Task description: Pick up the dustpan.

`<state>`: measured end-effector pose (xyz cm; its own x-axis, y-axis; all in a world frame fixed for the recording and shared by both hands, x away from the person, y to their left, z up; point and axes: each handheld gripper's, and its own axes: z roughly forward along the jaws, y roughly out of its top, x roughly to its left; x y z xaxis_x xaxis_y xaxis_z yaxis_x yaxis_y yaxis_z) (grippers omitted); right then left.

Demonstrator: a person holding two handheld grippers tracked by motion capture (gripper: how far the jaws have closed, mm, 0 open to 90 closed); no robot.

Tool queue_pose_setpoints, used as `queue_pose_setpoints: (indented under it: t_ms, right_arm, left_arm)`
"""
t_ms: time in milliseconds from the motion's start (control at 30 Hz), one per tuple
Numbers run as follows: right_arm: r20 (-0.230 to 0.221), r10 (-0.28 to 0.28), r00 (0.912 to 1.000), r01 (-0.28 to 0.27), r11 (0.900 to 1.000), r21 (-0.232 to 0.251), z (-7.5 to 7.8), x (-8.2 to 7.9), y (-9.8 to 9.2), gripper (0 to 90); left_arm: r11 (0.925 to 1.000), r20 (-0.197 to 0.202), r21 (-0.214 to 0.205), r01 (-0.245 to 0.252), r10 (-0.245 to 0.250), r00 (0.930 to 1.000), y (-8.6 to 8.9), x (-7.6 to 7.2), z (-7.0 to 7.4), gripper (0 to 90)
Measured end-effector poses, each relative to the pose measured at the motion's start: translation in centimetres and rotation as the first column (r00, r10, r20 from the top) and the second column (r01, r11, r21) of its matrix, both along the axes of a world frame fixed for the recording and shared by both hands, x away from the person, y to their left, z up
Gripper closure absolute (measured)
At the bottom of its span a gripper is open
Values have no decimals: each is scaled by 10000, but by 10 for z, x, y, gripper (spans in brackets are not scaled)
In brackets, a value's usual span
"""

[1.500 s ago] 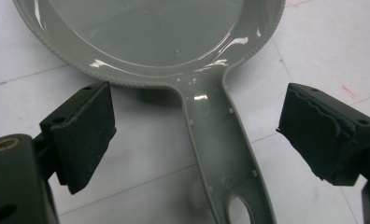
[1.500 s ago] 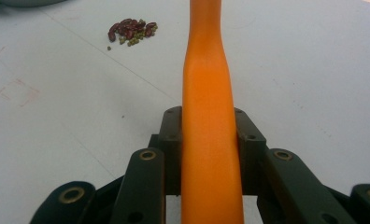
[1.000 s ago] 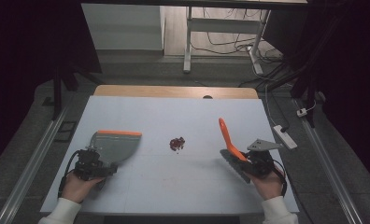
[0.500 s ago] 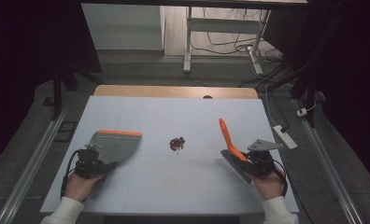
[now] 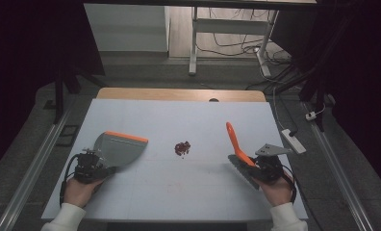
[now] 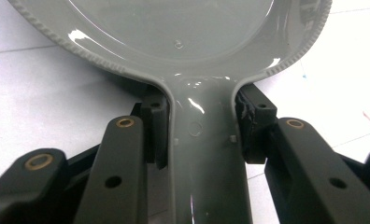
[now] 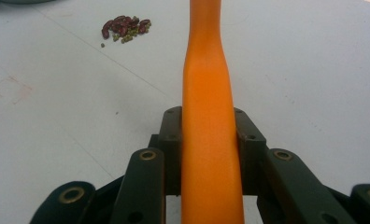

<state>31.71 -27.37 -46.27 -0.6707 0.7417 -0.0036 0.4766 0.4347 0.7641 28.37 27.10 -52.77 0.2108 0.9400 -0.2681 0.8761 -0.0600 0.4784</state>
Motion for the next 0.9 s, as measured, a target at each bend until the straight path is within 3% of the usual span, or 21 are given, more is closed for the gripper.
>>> queue_pose_setpoints:
  t_ms: [267, 667, 900]
  right_arm:
    - [33, -7, 10000, 7, 10000, 8, 1, 0, 0, 703]
    - [74, -36, 10000, 36, 10000, 11, 1, -1, -1, 703]
    - [95, -59, 9999, 59, 10000, 34, 2, -1, -1, 703]
  left_arm:
    - [9992, 233, -18, 408, -407, 9989, 6, -1, -2, 615]
    - [9984, 666, -18, 568, -565, 9962, 15, -1, -1, 616]
    - [9959, 1247, -130, 894, -871, 9884, 20, -4, 5, 616]
